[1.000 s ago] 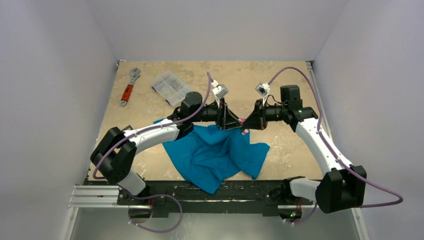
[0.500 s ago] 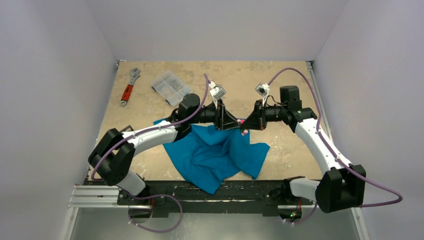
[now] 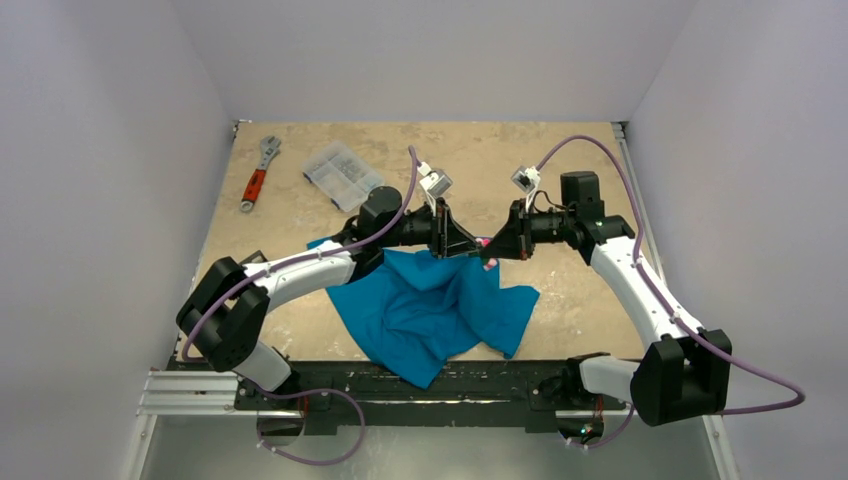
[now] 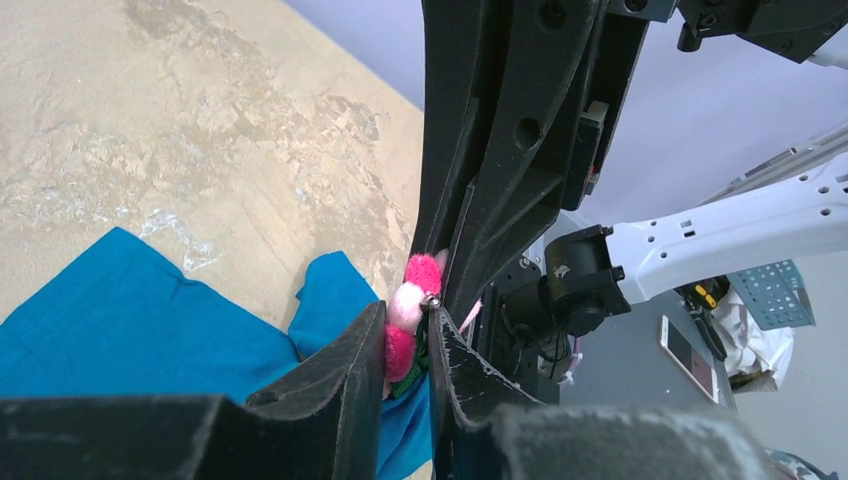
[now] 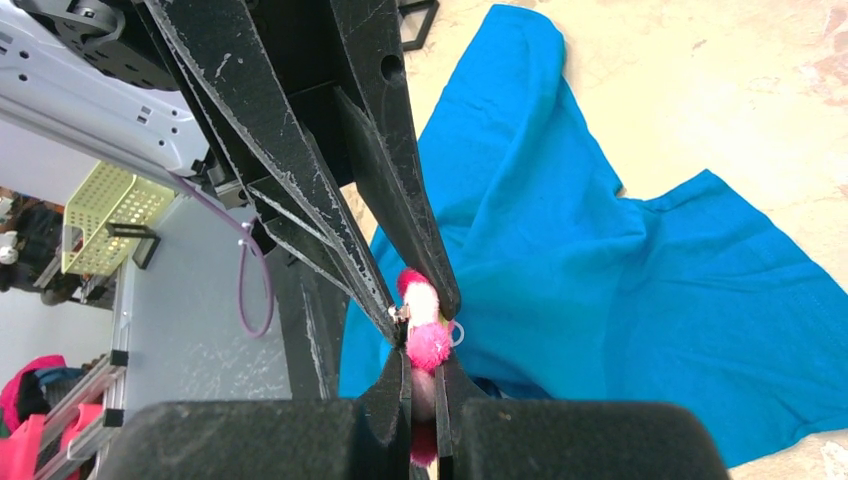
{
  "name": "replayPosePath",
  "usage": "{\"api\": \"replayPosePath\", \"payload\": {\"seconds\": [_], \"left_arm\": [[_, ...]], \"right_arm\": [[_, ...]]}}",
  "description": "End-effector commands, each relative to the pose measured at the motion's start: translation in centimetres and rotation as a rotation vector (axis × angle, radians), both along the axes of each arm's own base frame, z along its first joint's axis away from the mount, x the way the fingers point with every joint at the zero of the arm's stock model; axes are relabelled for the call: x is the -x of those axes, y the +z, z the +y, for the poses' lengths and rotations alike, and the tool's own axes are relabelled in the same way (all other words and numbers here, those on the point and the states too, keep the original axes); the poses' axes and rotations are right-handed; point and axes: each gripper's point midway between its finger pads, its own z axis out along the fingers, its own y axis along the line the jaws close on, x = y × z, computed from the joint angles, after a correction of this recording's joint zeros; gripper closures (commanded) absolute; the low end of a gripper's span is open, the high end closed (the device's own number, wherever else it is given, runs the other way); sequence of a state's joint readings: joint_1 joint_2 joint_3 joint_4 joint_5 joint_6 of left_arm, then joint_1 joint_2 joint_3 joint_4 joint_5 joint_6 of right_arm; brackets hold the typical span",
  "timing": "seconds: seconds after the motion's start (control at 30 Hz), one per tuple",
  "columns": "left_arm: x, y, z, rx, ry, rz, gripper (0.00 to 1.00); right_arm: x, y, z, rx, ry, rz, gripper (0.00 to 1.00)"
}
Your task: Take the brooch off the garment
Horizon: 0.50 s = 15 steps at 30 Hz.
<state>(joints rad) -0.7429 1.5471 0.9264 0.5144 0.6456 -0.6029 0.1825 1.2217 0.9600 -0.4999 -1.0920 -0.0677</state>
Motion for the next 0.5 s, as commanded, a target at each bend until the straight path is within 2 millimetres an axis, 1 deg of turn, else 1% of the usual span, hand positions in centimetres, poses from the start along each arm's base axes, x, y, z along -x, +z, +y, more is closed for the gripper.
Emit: {"api": "replayPosePath", "payload": {"seconds": [0.0,0.07,0.1,0.17,0.3,0.37,0.47], "left_arm": [[-0.4,0.8,-0.4,-0.018,0.031,-0.032,0.87],[-0.6,0.6,0.0,-0.016,0.042,-0.020,0.79],[-0.5,0.6,0.1,-0.010,0.037,-0.019,0.77],[-0.6,0.9,0.7,0.008,0.032,-0.017,0.70],[-0.5,2.1,1.6,0.042,-0.002,-0.040,0.59],[0.0,2.8,1.8,0.053,-0.040,-0.081,0.52],[0.6,3.1,2.2,0.045,-0.066,-0.130,0.48]], "right_arm": [[0.0,2.4,0.3,-0.047,0.019,-0.087,1.00],[0.0,2.5,0.3,-0.053,0.018,-0.086,1.00],[0.0,2.4,0.3,-0.053,0.015,-0.082,1.00],[-0.2,2.2,0.2,-0.044,0.003,-0.081,1.00],[-0.9,1.5,-0.2,-0.002,-0.034,-0.094,1.00],[-1.3,1.1,-0.4,0.024,-0.049,-0.107,1.00],[-1.8,0.5,-0.9,0.071,-0.071,-0.136,1.00]]}}
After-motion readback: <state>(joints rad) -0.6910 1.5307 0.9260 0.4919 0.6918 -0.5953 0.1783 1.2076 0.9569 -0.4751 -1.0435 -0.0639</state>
